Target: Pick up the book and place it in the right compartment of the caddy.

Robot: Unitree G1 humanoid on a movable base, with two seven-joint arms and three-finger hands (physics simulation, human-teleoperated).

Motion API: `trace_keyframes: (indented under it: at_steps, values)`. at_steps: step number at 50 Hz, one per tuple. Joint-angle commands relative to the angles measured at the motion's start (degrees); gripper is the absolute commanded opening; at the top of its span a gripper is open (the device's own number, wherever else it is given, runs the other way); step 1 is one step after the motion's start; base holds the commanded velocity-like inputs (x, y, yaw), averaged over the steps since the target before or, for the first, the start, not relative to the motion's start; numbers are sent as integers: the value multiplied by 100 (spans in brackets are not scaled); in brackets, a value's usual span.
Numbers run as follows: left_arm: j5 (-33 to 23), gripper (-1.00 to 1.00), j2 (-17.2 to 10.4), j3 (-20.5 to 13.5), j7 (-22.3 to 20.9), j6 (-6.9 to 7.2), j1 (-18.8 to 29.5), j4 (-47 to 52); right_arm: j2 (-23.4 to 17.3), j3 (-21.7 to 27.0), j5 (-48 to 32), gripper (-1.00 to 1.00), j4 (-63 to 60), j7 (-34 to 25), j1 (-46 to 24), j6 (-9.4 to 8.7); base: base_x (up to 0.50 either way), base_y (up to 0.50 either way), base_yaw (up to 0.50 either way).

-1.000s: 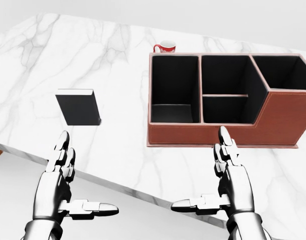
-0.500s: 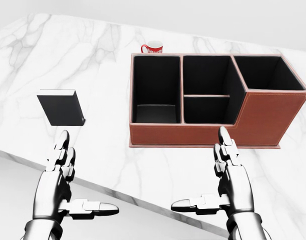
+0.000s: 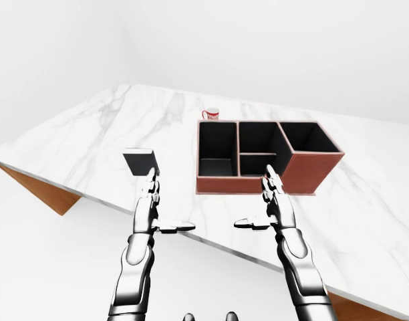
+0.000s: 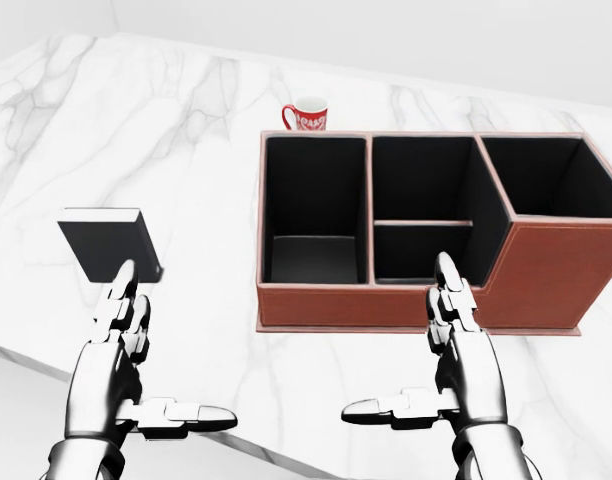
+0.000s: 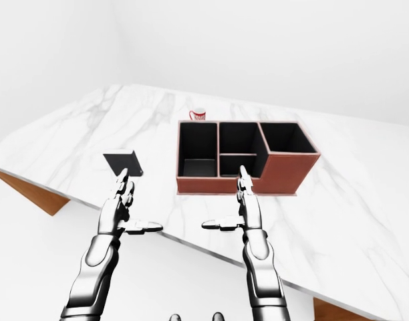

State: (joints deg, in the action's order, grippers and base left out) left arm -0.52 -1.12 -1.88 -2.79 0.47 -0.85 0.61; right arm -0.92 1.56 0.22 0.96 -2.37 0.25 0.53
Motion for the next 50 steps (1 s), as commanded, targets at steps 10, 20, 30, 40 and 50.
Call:
trace_keyframes:
  at_steps: [10,20,30,40,50]
  values:
    - [1,100,0,0,0,0,2,1,6,-9,-13,100,-8,6,4,-4,33,13,0]
    - [0,100,-1,0,0,0,2,1,2,-5,-9,100,4,-1,6,10,33,13,0]
    - [0,100,0,0,0,1,2,2,5,-14,-15,100,-100,7,4,-100,32,13,0]
    - [9,100,-9,-14,-9,-49,18,-69,6,-15,-23,100,-34,-7,13,-45,5,2,0]
    - [2,100,-6,-10,-5,-68,14,-88,7,-17,-19,100,-82,-9,29,-64,0,0,0]
